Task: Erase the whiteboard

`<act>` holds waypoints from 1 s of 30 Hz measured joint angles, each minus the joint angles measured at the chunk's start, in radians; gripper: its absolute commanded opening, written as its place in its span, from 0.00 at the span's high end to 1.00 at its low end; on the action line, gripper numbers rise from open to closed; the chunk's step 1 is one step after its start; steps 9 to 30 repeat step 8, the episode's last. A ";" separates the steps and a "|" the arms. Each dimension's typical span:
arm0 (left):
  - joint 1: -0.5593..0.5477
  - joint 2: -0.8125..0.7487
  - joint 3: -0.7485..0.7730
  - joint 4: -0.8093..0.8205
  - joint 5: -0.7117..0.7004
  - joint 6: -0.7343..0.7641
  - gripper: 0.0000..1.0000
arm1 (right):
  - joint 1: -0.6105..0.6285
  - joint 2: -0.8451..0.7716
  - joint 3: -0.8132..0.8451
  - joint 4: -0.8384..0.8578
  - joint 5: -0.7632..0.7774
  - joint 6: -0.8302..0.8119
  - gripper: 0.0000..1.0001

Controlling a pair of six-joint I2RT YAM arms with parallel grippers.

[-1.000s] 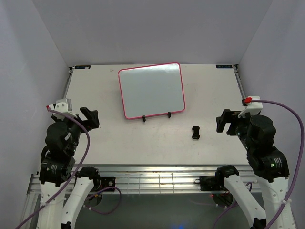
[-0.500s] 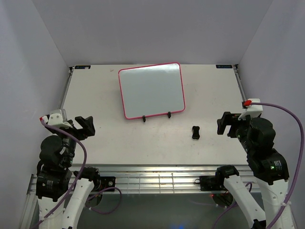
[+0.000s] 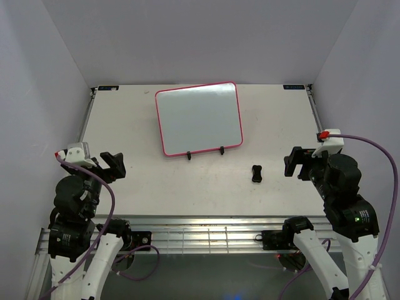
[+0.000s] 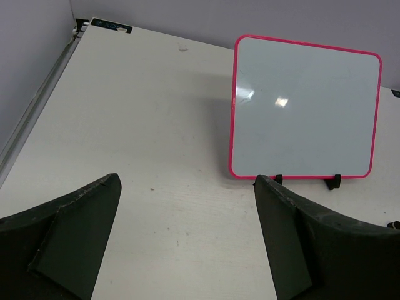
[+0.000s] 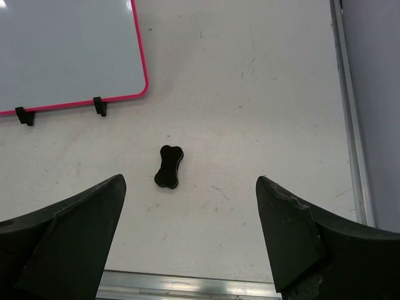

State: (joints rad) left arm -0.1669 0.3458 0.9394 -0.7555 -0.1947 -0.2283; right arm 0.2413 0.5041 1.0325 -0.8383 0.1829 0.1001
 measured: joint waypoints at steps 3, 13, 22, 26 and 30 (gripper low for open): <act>-0.001 0.004 0.000 0.000 -0.001 0.000 0.02 | 0.000 0.002 0.000 0.000 -0.004 -0.002 0.10; -0.003 0.007 0.000 0.001 -0.004 0.000 0.02 | 0.000 0.004 0.000 0.000 -0.005 -0.003 0.10; -0.003 0.007 0.000 0.001 -0.004 0.000 0.02 | 0.000 0.004 0.000 0.000 -0.005 -0.003 0.10; -0.003 0.007 0.000 0.001 -0.004 0.000 0.02 | 0.000 0.004 0.000 0.000 -0.005 -0.003 0.10; -0.003 0.007 0.000 0.001 -0.004 0.000 0.02 | 0.000 0.004 0.000 0.000 -0.005 -0.003 0.10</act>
